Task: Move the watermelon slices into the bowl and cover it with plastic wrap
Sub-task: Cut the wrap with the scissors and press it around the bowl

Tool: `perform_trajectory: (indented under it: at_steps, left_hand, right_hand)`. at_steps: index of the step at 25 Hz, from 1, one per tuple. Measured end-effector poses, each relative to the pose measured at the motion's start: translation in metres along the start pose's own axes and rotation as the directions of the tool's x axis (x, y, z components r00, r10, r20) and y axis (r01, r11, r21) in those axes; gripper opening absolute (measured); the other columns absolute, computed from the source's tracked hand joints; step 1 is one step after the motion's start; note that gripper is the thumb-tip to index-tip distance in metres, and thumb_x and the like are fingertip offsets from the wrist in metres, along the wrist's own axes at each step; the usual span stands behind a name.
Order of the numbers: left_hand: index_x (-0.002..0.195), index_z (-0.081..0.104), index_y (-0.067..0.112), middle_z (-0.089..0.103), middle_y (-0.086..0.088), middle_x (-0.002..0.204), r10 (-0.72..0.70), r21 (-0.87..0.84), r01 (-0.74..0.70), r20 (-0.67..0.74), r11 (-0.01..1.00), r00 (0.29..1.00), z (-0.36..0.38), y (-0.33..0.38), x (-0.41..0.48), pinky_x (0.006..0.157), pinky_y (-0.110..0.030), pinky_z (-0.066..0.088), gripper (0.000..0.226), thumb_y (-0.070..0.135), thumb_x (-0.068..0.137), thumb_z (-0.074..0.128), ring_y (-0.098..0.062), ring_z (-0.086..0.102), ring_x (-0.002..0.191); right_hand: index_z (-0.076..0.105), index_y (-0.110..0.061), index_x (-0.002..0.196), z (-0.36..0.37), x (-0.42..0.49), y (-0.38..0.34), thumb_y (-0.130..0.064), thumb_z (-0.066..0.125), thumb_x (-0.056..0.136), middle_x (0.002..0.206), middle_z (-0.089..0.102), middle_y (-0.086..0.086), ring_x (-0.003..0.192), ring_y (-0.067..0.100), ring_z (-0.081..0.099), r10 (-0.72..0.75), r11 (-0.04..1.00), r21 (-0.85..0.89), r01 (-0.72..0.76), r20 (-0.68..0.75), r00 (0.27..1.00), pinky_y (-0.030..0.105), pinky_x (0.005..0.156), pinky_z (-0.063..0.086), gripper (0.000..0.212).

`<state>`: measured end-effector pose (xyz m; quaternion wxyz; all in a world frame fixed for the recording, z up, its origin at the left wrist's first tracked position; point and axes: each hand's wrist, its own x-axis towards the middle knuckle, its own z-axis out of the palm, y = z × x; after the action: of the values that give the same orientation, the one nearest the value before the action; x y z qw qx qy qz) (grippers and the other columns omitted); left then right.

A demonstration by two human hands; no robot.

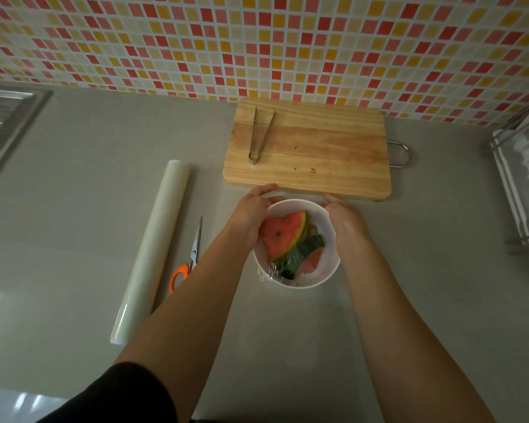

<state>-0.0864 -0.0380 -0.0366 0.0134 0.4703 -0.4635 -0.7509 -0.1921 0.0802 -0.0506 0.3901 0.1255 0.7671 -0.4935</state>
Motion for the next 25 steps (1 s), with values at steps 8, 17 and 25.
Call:
perform_trajectory:
  at_steps: [8,17,25]
  left_hand:
    - [0.101,0.057,0.013,0.067,-0.011,0.095,0.011,-0.049,-0.013,-0.028,0.999,1.0,-0.004,-0.002,0.0,0.075,-0.043,0.056,0.024,-0.004,0.091,0.043,-0.026,0.063,0.076]
    - [0.118,0.06,0.022,0.062,0.005,0.122,0.566,0.068,-0.564,-0.007,0.823,0.825,-0.041,-0.027,-0.024,0.096,-0.019,0.046,0.029,0.02,0.098,0.038,-0.011,0.058,0.117]
    - [0.123,0.06,0.022,0.065,-0.002,0.118,0.47,0.076,-0.478,0.103,0.875,0.876,-0.008,-0.043,-0.04,0.095,-0.038,0.051,0.052,0.05,0.09,0.03,-0.016,0.062,0.11]
  right_hand:
    - [0.055,-0.013,0.115,-0.012,-0.005,0.013,-0.003,0.044,0.092,0.094,0.06,0.008,0.08,0.021,0.059,-0.04,0.97,0.242,0.023,0.065,0.997,0.032,0.072,0.051,0.027]
    - [0.052,-0.037,0.125,-0.05,-0.056,0.062,-0.051,0.029,0.094,0.129,0.054,-0.023,0.127,0.004,0.046,-0.784,0.582,0.084,0.809,-0.205,0.585,0.013,0.101,0.035,0.041]
    - [0.047,-0.034,0.129,-0.003,-0.044,0.082,-0.08,0.029,0.078,0.135,0.049,-0.015,0.127,0.004,0.045,-0.697,0.699,0.212,0.683,-0.011,0.717,0.017,0.098,0.039,0.071]
